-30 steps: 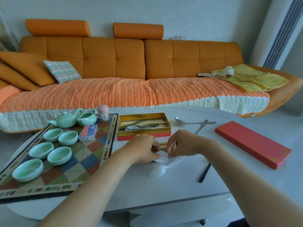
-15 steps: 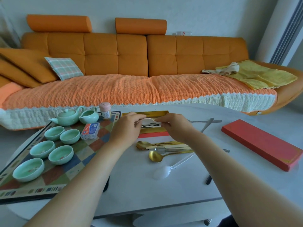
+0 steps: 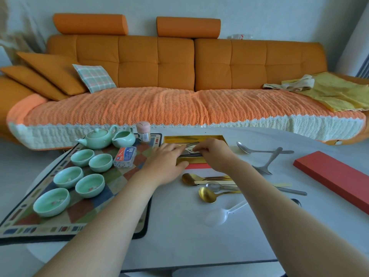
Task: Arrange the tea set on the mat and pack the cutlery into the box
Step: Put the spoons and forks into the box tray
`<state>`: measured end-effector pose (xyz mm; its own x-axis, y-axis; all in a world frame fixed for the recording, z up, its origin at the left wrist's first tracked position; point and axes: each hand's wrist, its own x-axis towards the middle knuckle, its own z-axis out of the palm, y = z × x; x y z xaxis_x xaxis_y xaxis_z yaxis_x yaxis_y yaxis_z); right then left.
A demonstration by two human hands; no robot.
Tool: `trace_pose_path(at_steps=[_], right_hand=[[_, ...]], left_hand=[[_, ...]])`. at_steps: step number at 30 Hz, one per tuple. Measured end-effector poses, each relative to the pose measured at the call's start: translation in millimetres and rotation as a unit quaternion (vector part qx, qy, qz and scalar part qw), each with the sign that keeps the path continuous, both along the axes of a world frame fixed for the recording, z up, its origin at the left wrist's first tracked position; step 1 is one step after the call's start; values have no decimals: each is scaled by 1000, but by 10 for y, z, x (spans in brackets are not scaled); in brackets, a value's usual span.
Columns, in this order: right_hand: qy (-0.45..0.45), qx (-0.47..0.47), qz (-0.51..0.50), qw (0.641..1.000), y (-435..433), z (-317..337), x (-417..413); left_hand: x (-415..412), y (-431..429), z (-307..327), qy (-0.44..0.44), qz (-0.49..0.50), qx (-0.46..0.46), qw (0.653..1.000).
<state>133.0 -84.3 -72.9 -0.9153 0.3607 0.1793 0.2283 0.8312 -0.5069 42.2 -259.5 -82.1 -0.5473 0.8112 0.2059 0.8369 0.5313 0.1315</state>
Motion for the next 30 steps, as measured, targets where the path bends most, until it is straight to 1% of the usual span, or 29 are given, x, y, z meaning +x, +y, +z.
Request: trace_pose_path(at_steps=[3,5,7,9,12,14,17,19,21,23,25,27,28,30], right_hand=[[15,-4,22,1000,-11,9,66],[-8,10,39,999,-23,14,131],[-43,48,56,996,-25,-4,184],[-51,51,69,995,-22,-18,225],[-23,11,70,997,-6,0,277],[4,43,57,997,15,26,312],[91,116,70,987,14,78,384],[98,113,66,986,-16,168,472],[47,79,62,994,-45,251,573],[-13,71,71,995,-73,288,676],[-63,78,79,992,-85,283,773],[-114,79,85,987,-68,276,868],[-139,73,90,984,-50,276,908],[-170,61,97,979,-22,281,982]], left_hand=[[-21,21,-6,-17,7,-19,1000],[-12,24,-15,-22,5,-8,1000],[0,28,-15,-11,-4,10,1000],[-1,33,-19,0,-8,7,1000],[-7,28,-35,-5,-6,-7,1000],[11,20,-32,-3,-10,-5,1000],[102,24,25,21,-27,34,999],[189,39,78,43,-46,75,995],[290,54,125,52,-71,114,990],[397,68,165,26,-96,122,988],[511,77,194,-35,-110,92,989],[613,86,197,-85,-113,41,989],[651,91,186,-89,-116,18,989],[702,104,153,-72,-123,-6,990]])
